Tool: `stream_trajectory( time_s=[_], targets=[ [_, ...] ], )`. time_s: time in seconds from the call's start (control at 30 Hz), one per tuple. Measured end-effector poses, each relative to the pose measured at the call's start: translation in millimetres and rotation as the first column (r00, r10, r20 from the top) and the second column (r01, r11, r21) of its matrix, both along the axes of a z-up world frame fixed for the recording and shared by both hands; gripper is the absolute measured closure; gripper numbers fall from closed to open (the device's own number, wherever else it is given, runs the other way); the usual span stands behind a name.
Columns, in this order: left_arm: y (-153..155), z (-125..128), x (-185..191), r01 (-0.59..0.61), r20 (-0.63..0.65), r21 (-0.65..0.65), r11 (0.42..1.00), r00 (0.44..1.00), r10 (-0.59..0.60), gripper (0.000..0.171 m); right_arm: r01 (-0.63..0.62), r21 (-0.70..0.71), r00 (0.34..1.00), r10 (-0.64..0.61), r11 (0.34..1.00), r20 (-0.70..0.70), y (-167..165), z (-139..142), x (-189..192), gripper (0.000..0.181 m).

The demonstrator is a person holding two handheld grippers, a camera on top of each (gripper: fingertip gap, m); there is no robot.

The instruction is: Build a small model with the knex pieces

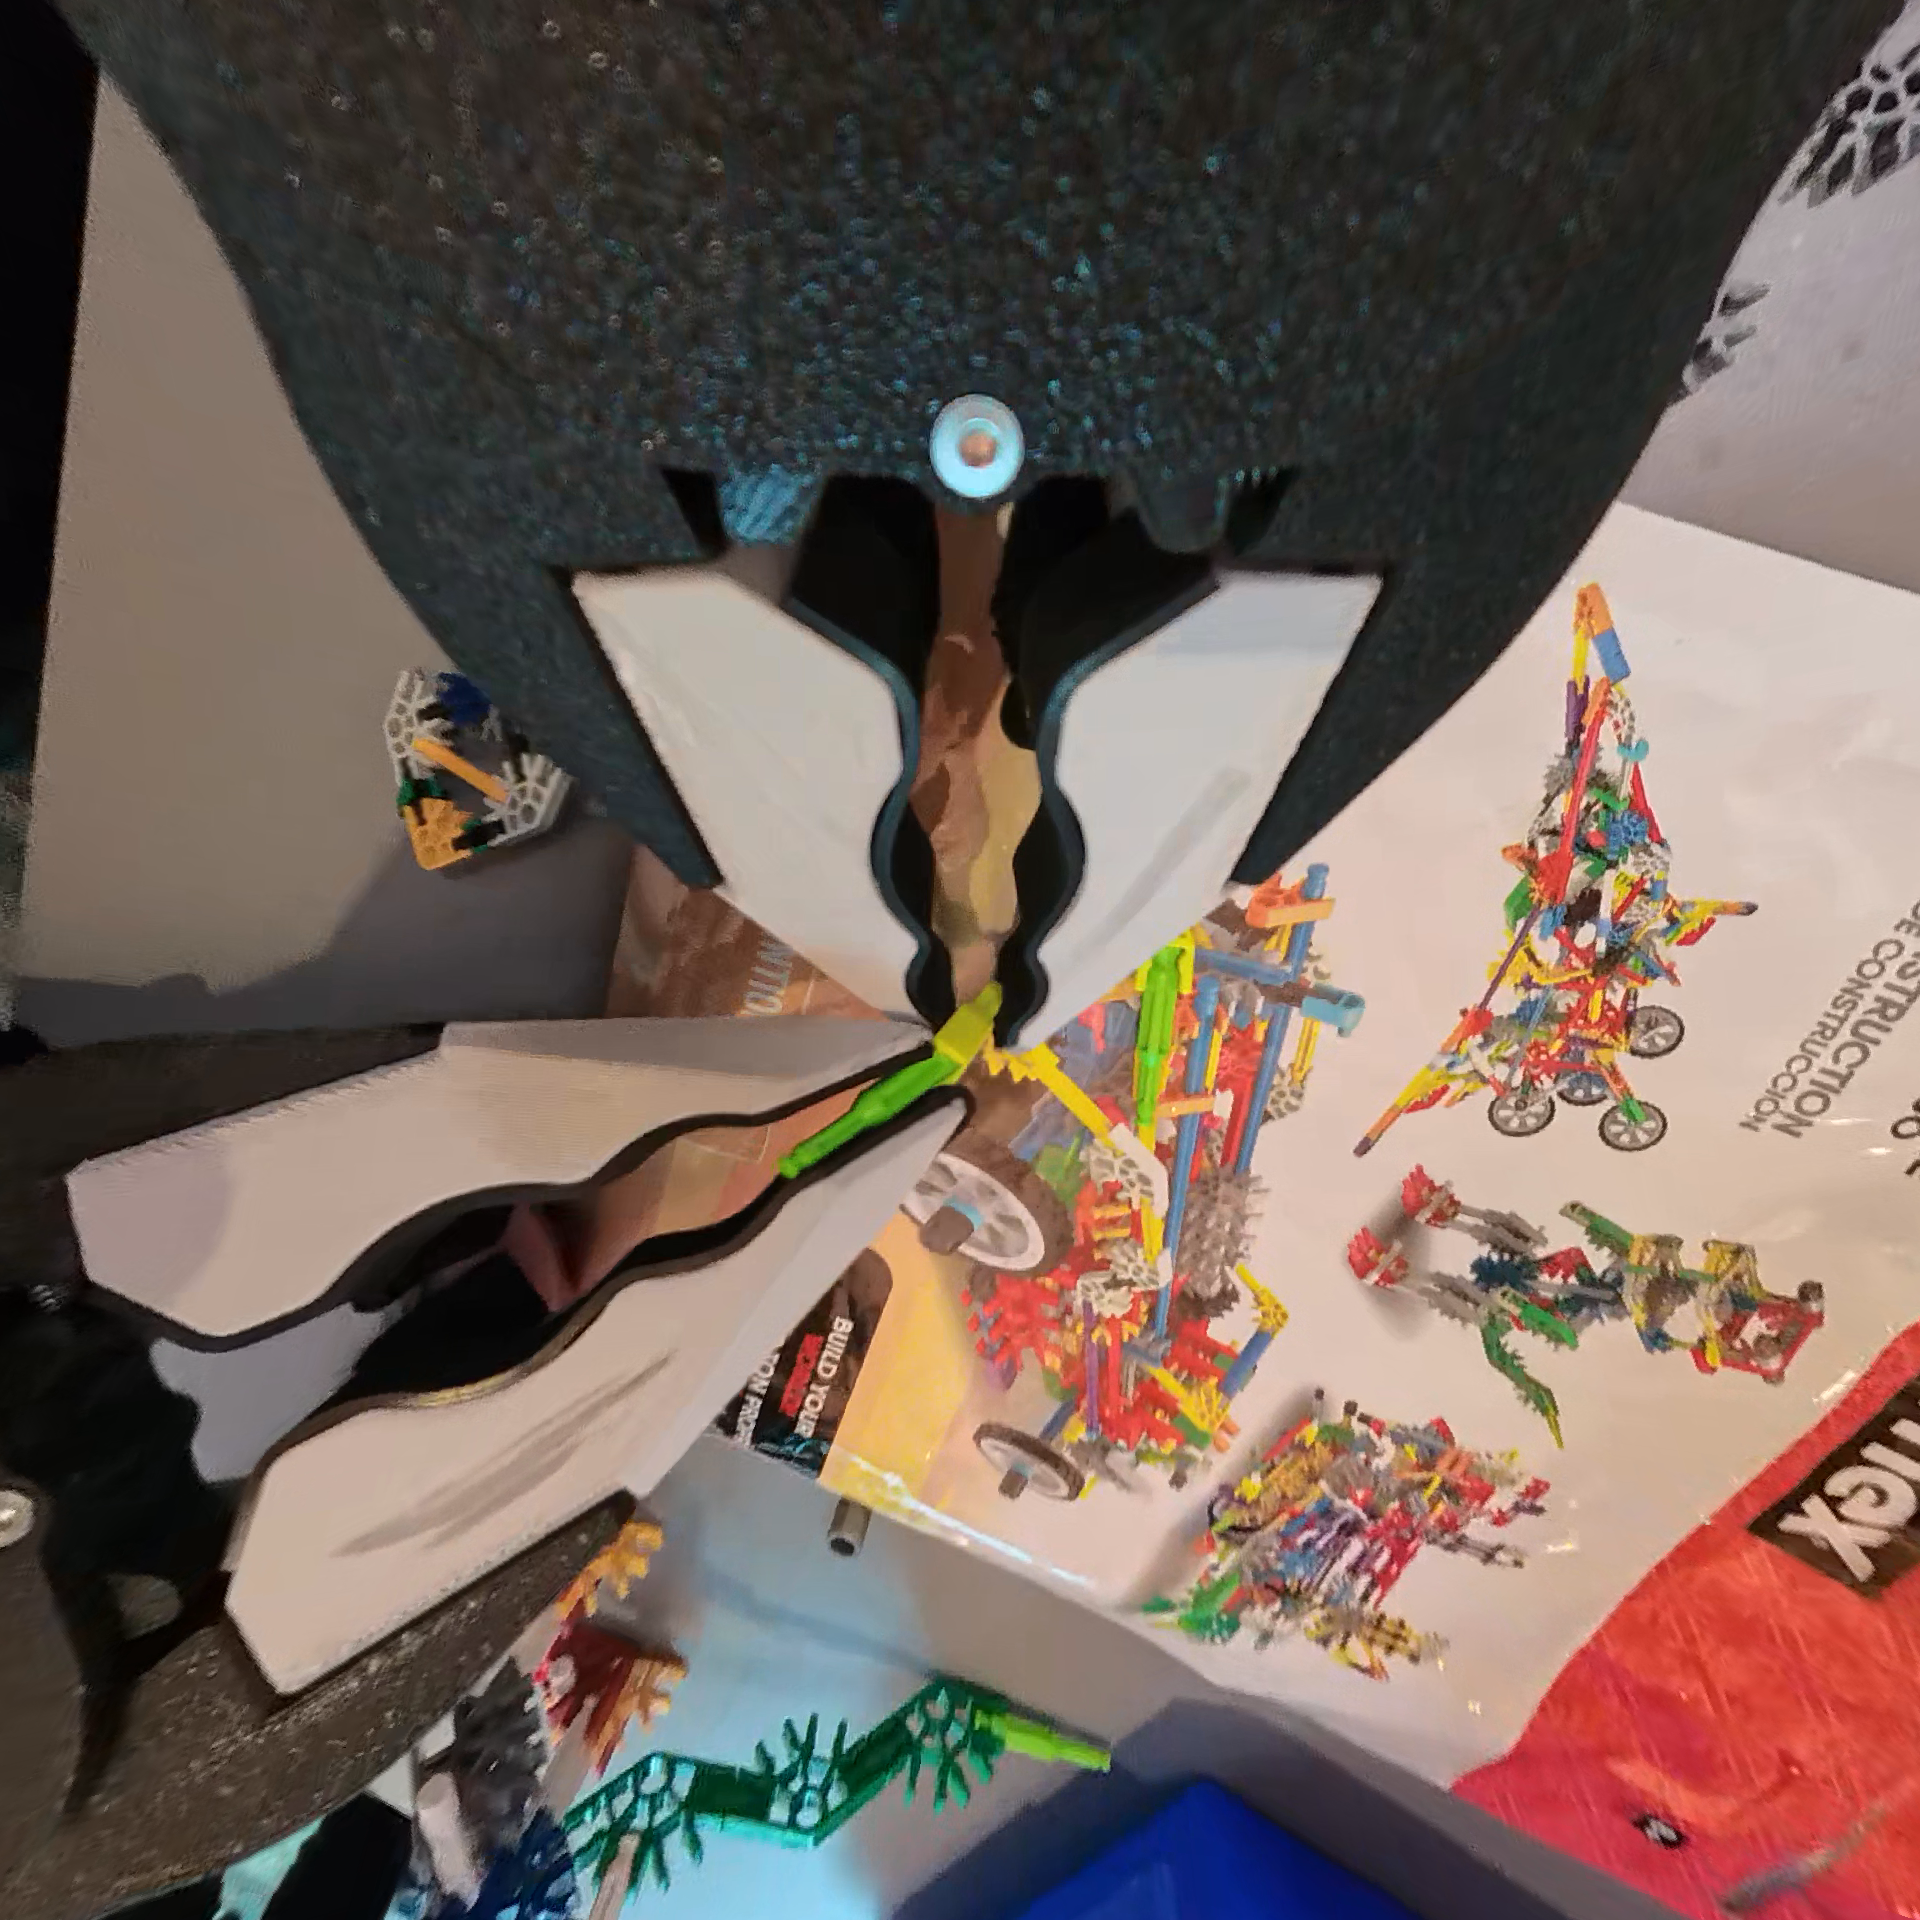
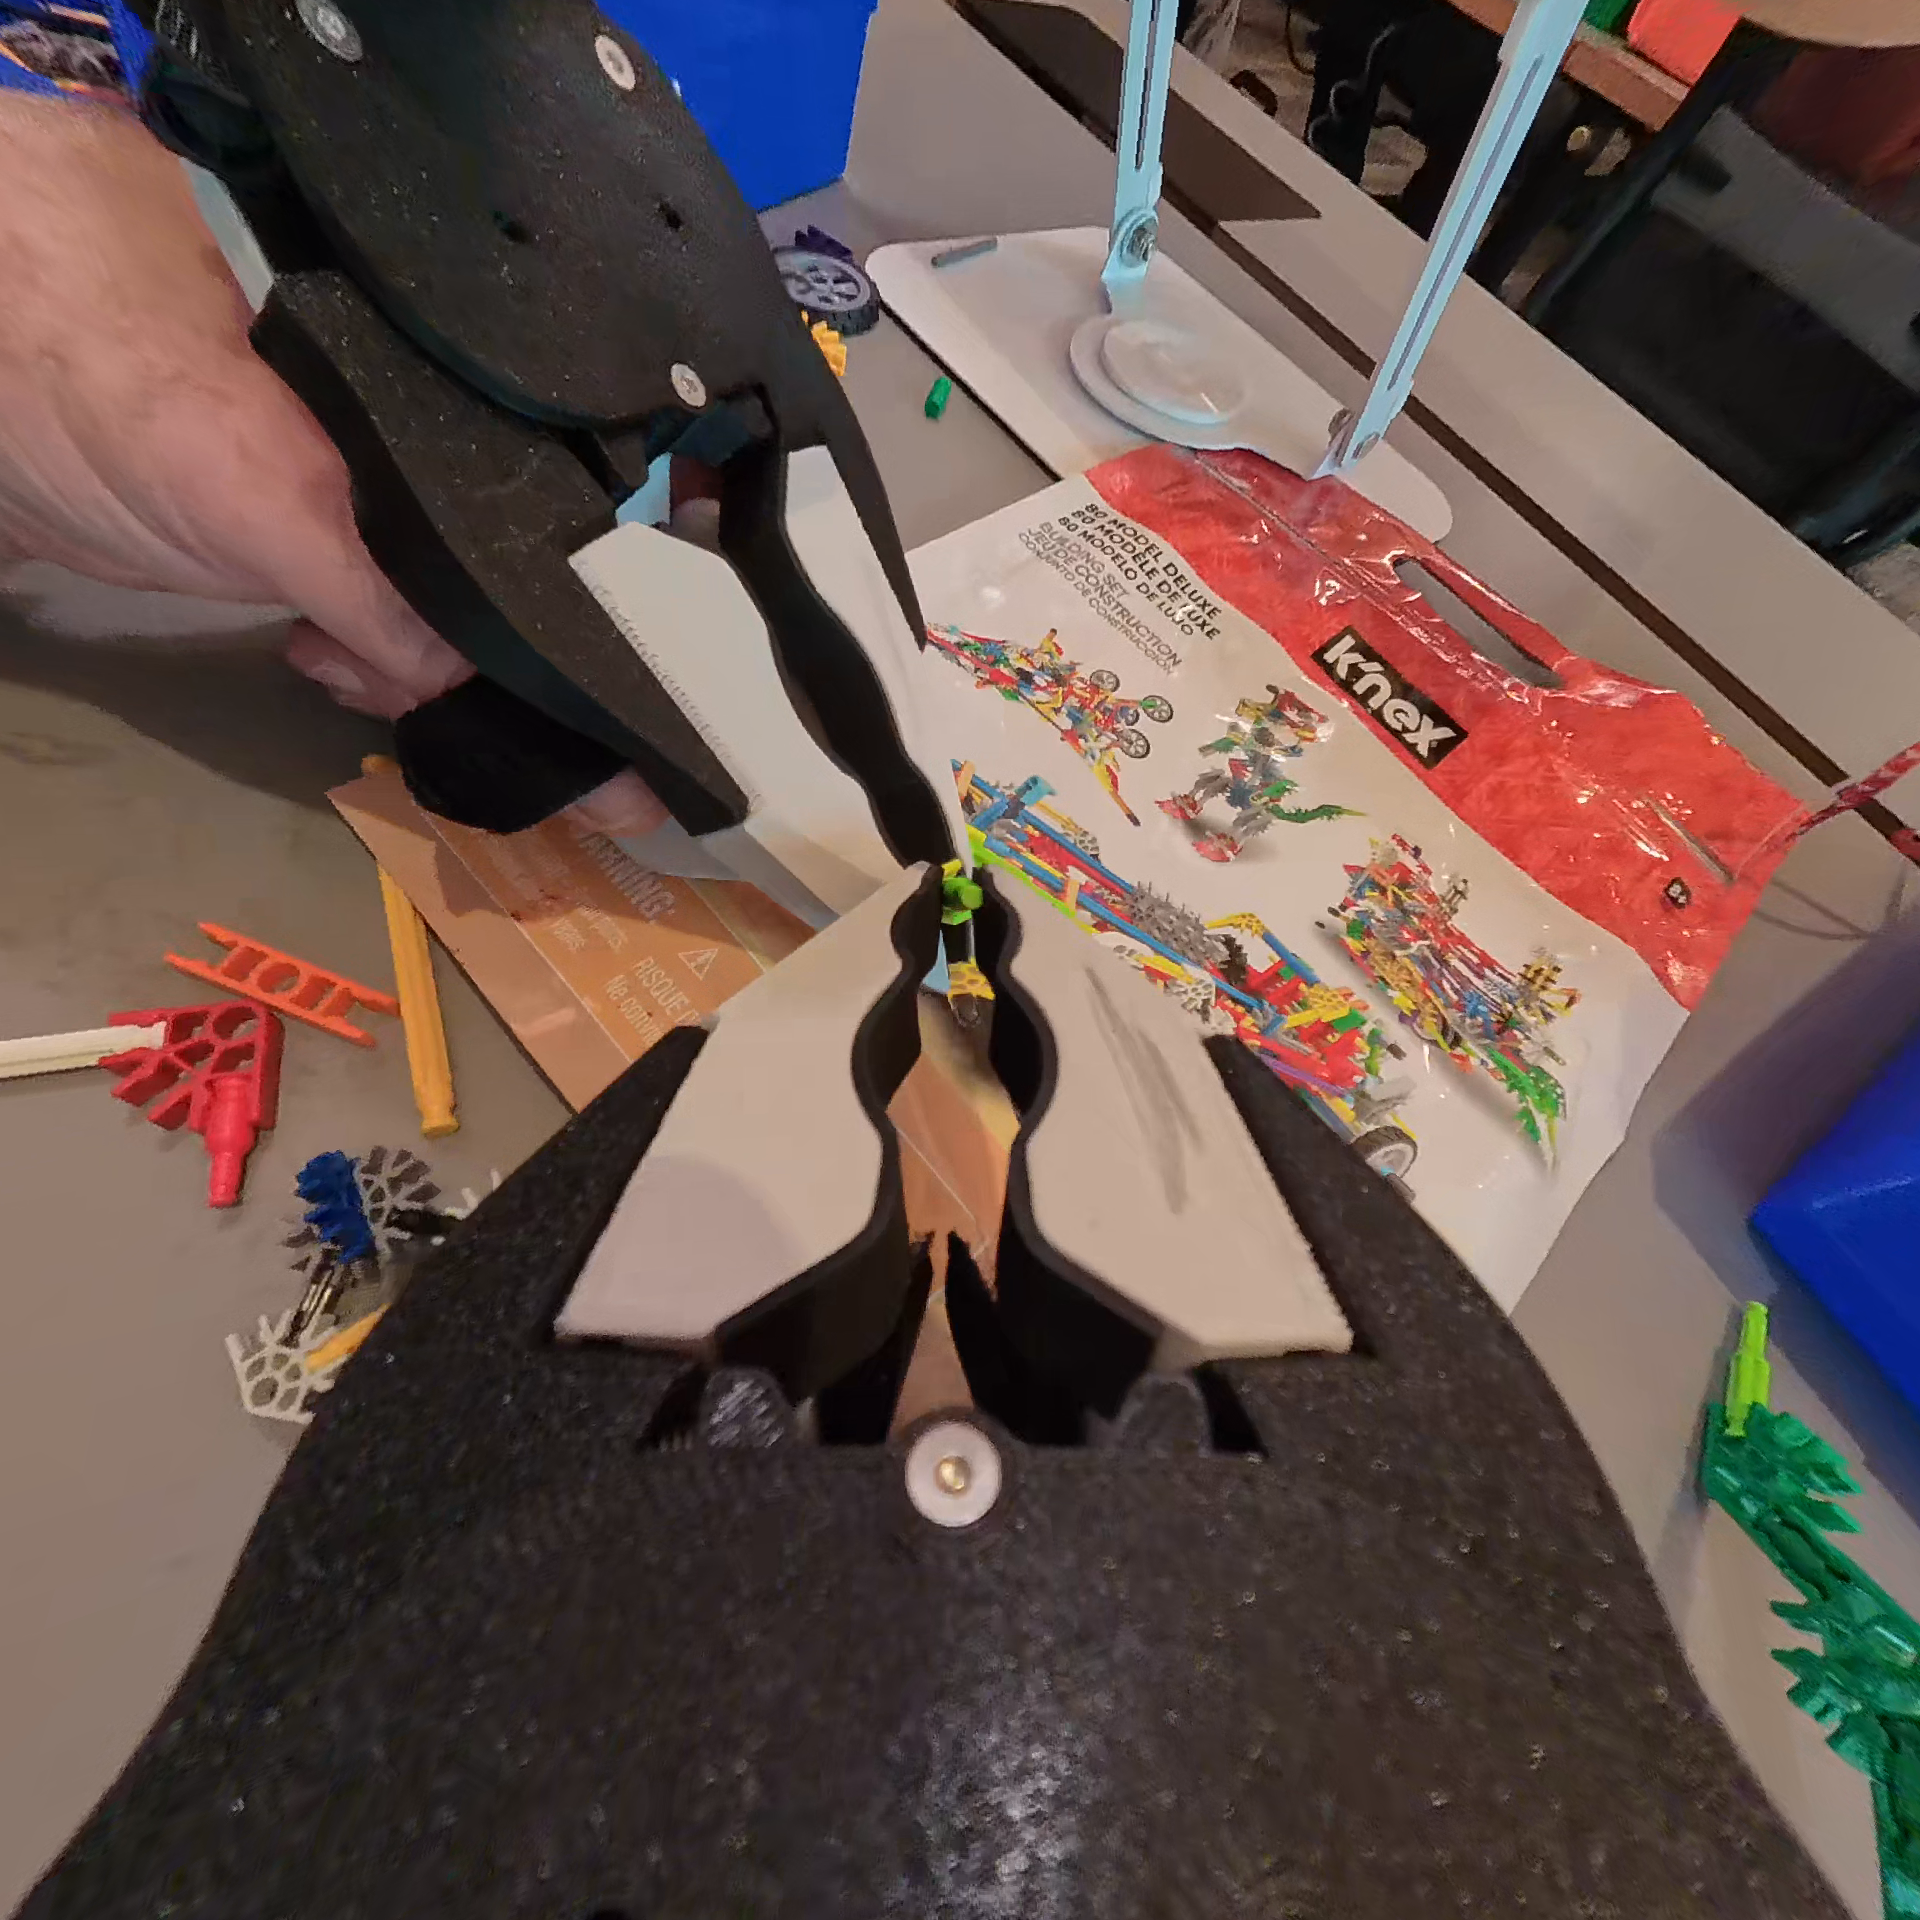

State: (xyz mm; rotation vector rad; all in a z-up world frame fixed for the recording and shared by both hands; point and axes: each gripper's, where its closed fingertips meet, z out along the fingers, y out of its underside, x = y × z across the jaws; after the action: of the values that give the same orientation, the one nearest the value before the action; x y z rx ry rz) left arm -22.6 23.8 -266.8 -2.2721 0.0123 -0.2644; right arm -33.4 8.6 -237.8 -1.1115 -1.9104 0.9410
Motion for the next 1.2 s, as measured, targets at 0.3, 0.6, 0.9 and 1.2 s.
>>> stream_trajectory(
  time_s=[0.3, 0.6, 0.9, 1.2],
  targets=[
    [1, -8, -1, 0.012, 0.098, -0.083, 0.996, 0.995, -0.004, 0.169, 0.025, -0.205, 0.991, 0.003, 0.979, 0.133, 3, -6, -6, 0.180],
    [2, -7, -3, 0.048, 0.245, -0.120, 0.992, 0.969, -0.017, 0.169, 0.036, -0.278, 0.971, 0.033, 0.960, 0.238, 7, -7, -19, 0.179],
    [3, -8, -3, 0.063, 0.274, -0.132, 0.989, 0.962, -0.024, 0.171, 0.035, -0.127, 0.989, -0.016, 0.991, 0.148, 6, -6, -28, 0.179],
    [2, -8, -3, 0.056, 0.275, -0.130, 0.990, 0.961, -0.018, 0.171, 0.019, -0.049, 0.997, -0.015, 0.999, 0.075, 9, -7, -31, 0.178]
  ],
)
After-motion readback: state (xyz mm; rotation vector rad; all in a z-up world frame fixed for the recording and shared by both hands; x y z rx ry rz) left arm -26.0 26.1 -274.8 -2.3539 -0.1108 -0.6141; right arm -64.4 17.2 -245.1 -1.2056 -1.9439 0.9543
